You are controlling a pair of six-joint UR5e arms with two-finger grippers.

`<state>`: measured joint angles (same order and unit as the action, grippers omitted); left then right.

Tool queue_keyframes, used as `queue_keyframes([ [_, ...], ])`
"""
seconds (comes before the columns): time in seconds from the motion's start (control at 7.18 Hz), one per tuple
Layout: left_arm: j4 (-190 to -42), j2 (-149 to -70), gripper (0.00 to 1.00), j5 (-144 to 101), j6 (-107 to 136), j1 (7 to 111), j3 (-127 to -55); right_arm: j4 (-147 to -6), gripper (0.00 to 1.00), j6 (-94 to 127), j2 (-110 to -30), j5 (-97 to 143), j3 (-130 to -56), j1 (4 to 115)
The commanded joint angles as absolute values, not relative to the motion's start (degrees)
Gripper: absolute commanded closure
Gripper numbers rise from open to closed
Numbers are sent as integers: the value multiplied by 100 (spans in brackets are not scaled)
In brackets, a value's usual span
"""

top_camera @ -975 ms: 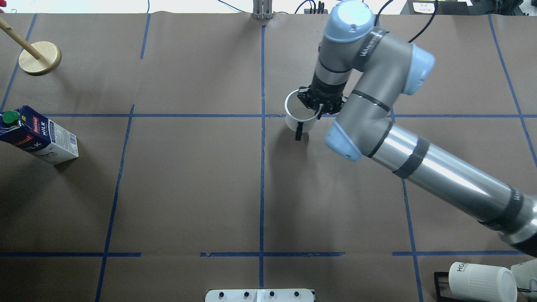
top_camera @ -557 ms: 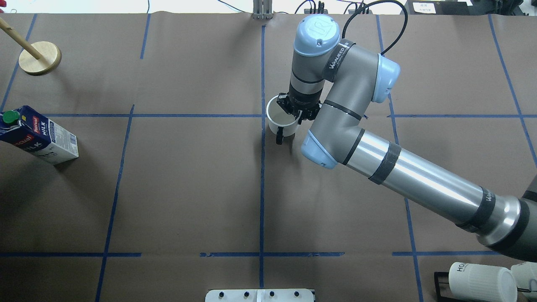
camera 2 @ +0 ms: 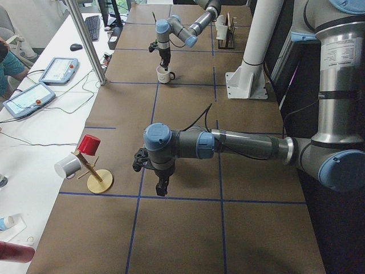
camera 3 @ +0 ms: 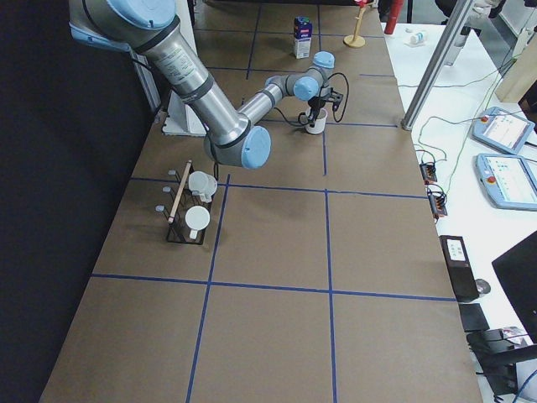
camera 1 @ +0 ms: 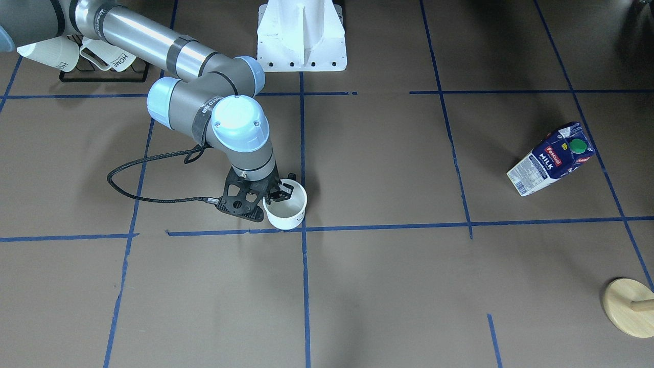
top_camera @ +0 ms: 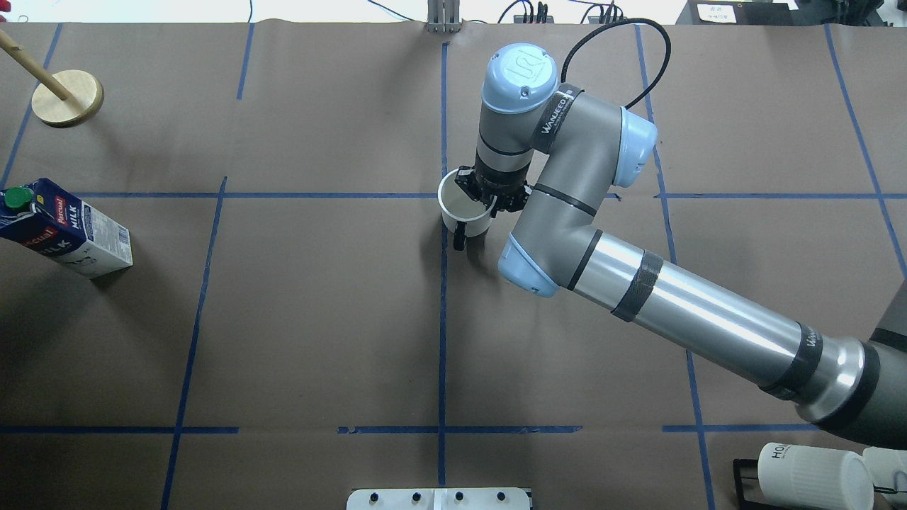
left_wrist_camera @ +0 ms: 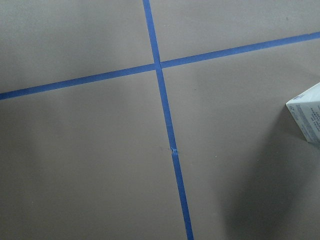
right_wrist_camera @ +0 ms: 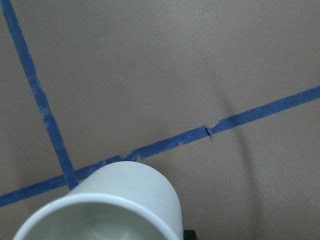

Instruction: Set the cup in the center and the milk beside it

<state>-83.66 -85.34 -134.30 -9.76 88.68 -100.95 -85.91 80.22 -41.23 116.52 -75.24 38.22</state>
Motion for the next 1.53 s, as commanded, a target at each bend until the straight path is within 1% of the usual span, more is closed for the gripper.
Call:
queue_keyframes([
  [0.0,-8358,-8534,0,-13430,-976,8868,-10090,-8587,39,8051,-4122,11523,-7515,3762],
  [0.14,-8376,-8534,0,-13430,-976,8868,-10099,-8587,1,8033,-4122,11514,-7541,3762],
  [0.28,-8385,-8534,0,-13412,-976,8868,-10099,-8596,0,8007,-4113,11540,-7628,3892],
  [0.42,-8402,-8552,0,-13386,-976,8868,-10090,-8691,0,7885,-4165,11766,-7864,4233],
  [0.7,-8944,-8604,0,-13394,-923,8859,-10081,-9802,0,6731,-4236,12084,-8530,4831],
  [0.84,-9461,-8648,0,-13386,-905,8859,-10003,-10235,0,5836,-4463,12320,-8795,5269],
  [1.11,-9335,-8929,0,-13665,-897,8842,-9853,-10283,0,3905,-5444,12777,-9131,6305],
  [1.25,-9343,-8912,0,-13945,-896,8842,-9774,-10275,0,2763,-5893,12866,-9141,6833],
  [1.39,-9351,-8938,0,-13983,-879,8842,-9852,-10266,0,1759,-6402,13024,-9158,7308],
])
